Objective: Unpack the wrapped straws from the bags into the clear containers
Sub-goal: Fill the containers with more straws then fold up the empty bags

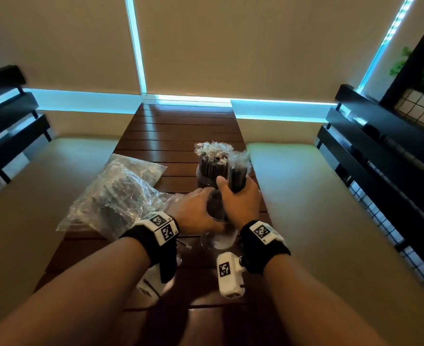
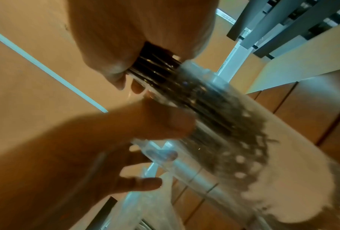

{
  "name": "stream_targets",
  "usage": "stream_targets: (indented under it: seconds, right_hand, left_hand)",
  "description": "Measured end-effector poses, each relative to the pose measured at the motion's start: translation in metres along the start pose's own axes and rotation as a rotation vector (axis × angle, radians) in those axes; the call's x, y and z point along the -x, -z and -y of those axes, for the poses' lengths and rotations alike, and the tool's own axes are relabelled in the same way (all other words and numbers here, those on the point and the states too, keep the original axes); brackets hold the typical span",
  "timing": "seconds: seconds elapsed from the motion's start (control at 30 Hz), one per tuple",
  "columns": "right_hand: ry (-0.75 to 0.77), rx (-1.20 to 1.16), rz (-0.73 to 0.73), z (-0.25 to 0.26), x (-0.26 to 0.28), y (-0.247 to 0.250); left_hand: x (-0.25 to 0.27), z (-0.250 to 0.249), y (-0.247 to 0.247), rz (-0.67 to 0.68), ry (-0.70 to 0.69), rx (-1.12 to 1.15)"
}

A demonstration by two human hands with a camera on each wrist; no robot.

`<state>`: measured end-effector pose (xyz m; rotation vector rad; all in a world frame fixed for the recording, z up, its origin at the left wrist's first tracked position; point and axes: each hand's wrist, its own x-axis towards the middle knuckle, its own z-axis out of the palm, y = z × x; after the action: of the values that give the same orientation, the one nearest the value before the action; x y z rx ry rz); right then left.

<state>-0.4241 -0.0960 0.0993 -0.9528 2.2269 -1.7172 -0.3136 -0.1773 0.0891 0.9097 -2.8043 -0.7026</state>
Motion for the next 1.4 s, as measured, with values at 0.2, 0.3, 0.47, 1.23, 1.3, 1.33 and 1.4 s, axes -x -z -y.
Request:
stream_targets:
  seconds: [0.2, 0.3, 0.47, 1.23, 1.3, 1.33, 1.4]
  right_hand:
    - [-0.081, 0.133, 0.052, -0.024, 0.01, -0.002]
    - [-0.151, 0.052, 0.131, -0.02, 0.012, 0.003]
    - [-0.125, 0.014, 0.169, -0.008, 0.014, 0.016]
    - [0.242, 0.815, 0.801, -0.017, 0.078, -0.101]
    - [0.234, 0.752, 0.749, -0.024, 0.079, -0.118]
    - [0.202, 0.715, 0.742, -0.027, 0.08, -0.127]
    - [0.141, 0.683, 0.77, -0.03, 0.082, -0.142]
  left_hand:
    - [0.003, 0.003, -0.005, -0.054, 0.028, 0.004]
    - [0.006, 0.001, -0.003, -0.047, 0.042, 0.053]
    - [0.008, -0.003, 0.004, 0.034, 0.067, 0.039]
    - [0.07, 0.09, 0.04, 0.13, 0.351, -0.246]
    - [0.071, 0.098, 0.039, 0.113, 0.332, -0.163]
    - [0.071, 0.101, 0.039, 0.108, 0.323, -0.121]
    - [0.071, 0.108, 0.039, 0.099, 0.305, -0.058]
